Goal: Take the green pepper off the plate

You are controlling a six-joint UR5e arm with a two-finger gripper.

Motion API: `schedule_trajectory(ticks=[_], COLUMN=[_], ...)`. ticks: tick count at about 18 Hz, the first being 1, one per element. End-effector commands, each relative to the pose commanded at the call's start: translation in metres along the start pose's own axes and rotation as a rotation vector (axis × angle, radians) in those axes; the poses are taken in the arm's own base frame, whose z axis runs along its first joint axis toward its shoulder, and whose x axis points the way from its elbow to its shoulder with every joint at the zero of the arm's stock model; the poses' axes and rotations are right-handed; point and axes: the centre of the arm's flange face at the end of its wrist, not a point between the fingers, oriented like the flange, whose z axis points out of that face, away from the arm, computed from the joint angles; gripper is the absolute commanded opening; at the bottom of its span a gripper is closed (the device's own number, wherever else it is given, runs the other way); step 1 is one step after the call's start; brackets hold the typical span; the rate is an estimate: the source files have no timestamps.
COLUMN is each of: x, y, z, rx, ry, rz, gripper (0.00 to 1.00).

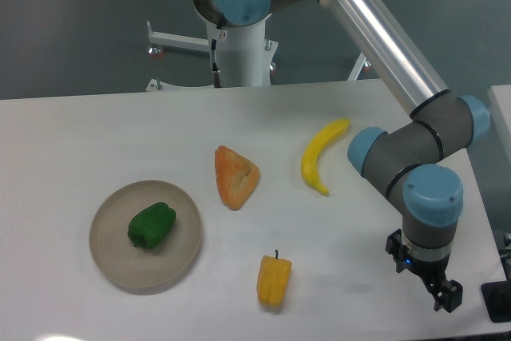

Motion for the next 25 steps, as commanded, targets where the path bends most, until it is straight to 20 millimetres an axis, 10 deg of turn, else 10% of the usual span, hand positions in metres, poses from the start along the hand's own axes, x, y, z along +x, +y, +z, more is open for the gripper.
schedule_trajectory(ticks=[12,18,25], x=[0.02,0.078,0.166], y=[-0.052,-0.078,-0.155], z=[-0.021,-0.086,-0.141], rx=[0.05,0.2,0.292], ry=[0.017,0.135,0.279], rz=[-0.151,-0.451,-0.611], gripper=[1.0,1.0,1.0])
